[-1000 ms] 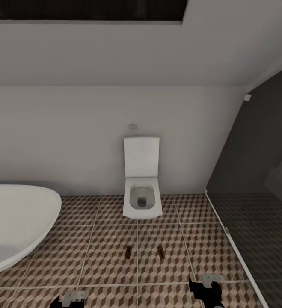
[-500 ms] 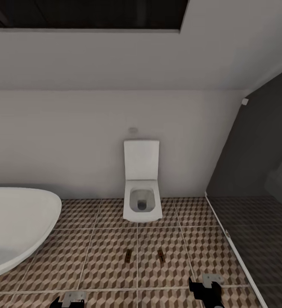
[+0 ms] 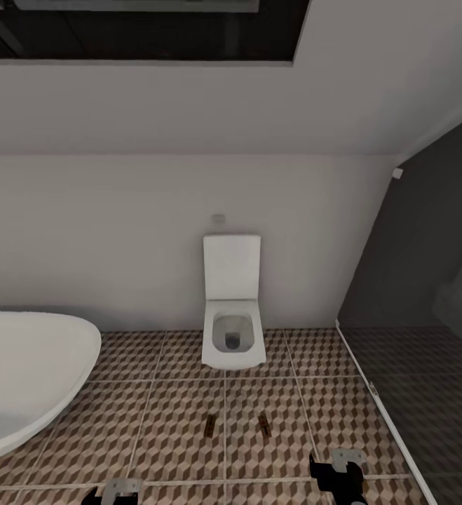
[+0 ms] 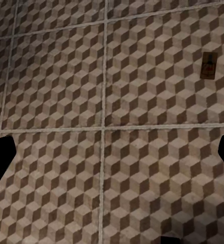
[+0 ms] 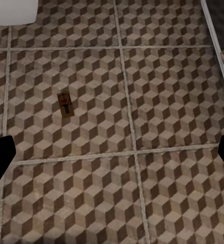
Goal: Take the four mousetraps from the cabinet in the bathroom and place them on the bathroom floor. Make sure all four end up on the same floor surface, and ensure that at least two of them are either under or directly next to the same bathroom sink.
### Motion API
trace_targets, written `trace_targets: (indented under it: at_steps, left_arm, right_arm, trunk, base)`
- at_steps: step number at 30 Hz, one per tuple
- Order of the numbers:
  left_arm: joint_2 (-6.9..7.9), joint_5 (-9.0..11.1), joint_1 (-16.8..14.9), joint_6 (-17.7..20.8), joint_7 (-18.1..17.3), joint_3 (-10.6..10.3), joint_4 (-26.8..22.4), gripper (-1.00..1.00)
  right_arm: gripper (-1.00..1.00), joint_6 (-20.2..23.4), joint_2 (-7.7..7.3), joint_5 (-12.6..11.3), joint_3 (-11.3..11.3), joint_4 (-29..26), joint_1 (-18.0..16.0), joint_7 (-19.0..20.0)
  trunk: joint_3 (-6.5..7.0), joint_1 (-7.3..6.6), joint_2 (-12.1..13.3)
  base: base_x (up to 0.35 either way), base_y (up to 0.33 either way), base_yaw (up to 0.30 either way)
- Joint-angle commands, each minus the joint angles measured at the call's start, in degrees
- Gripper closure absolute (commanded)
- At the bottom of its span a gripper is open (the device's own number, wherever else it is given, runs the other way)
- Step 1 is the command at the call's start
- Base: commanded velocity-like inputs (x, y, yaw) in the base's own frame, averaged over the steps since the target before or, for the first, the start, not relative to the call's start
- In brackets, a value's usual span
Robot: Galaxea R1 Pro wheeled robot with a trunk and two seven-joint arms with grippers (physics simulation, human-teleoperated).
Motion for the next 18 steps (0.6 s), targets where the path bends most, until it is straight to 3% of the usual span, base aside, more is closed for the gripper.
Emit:
trace_targets:
  at_steps: [1,18]
  left_arm:
    - [-0.04,0.15,-0.06,-0.20,0.18,-0.47,0.15,-1.00]
    - [-0.04,0.15,-0.02,-0.25,0.16,-0.47,0.14,-1.00]
  right_arm:
    - [-1.00,-0.18,0.00,-0.59,0.51,0.04,-0.05,-0.07]
    - [-1.00,-0.18,0.00,-0.59,0.52,0.03,-0.05,-0.07]
  trunk:
    - [-0.02,0.03,-0.11]
    - [1.57,0.03,-0.11]
  base:
    - [0.000,0.000,0.000]
    - [0.000,0.000,0.000]
